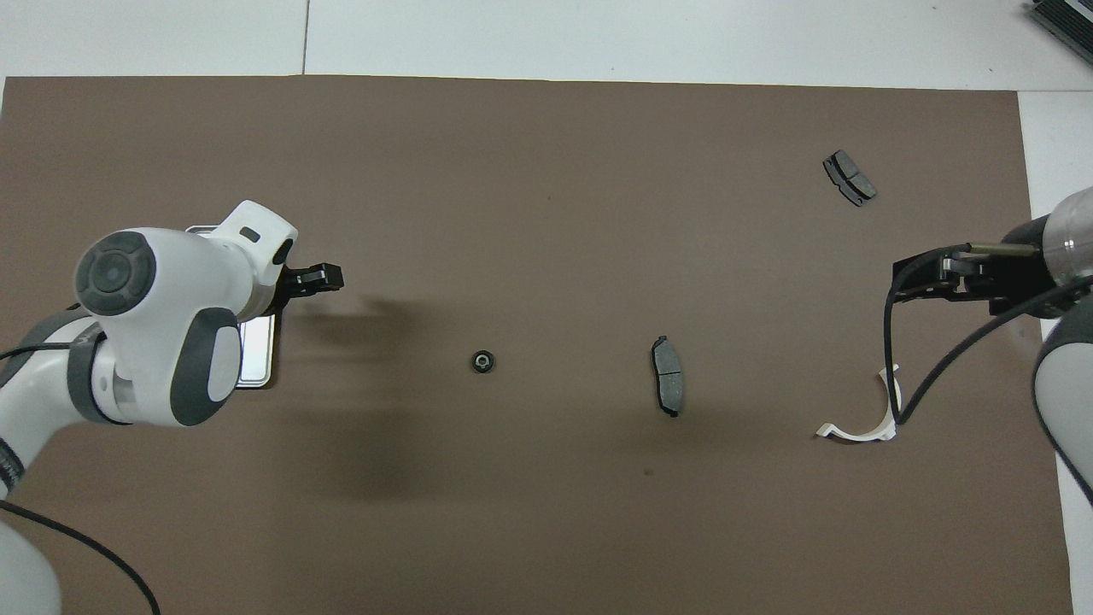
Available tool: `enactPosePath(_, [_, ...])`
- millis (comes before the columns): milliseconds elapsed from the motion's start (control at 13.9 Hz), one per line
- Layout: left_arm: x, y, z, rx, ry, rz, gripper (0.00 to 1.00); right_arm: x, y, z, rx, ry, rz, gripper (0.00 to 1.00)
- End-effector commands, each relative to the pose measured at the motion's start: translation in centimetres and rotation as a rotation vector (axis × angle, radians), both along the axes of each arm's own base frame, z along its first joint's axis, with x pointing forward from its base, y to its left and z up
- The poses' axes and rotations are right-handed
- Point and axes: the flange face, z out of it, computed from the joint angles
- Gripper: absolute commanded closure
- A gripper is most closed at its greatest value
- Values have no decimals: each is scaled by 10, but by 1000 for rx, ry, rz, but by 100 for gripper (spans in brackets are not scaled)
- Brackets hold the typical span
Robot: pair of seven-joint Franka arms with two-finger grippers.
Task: Place bearing gear from tray to pile
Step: 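Return the left gripper to the tray and grasp a second gear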
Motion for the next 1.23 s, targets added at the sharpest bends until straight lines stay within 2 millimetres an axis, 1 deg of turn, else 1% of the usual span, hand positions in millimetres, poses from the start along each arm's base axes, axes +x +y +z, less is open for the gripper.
enactPosePath(0, [7,40,1,20,2,-90,21,-5,1,0,23,-19,13,0])
enactPosePath(72, [8,61,1,30,-3,-123,21,-5,1,1,24,-18,13,0])
enactPosePath(144, [9,77,0,39,-7,-154,24,-5,1,0,24,-17,13,0])
enactPosePath(216, [9,92,-1,46,-8,-173,27,-5,1,0,24,-17,13,0])
enactPosePath(289, [8,100,-3,51,-10,-190,32,-5,1,0,24,-17,13,0])
enactPosePath(433, [5,104,-6,53,-4,-207,39,-5,1,0,24,-17,13,0])
enactPosePath(577, [3,104,-16,51,9,-208,45,-5,1,0,24,-17,13,0])
enactPosePath(649, [2,104,-19,50,15,-210,46,-5,1,0,24,-17,13,0])
enactPosePath(794, [-1,114,-31,51,23,-215,47,-5,1,-1,24,-15,13,0])
enactPosePath(866, [-3,114,-35,52,23,-227,48,-5,1,0,24,-17,13,0])
enactPosePath(1154, [-3,118,-38,54,21,-234,48,-5,1,1,24,-18,13,0])
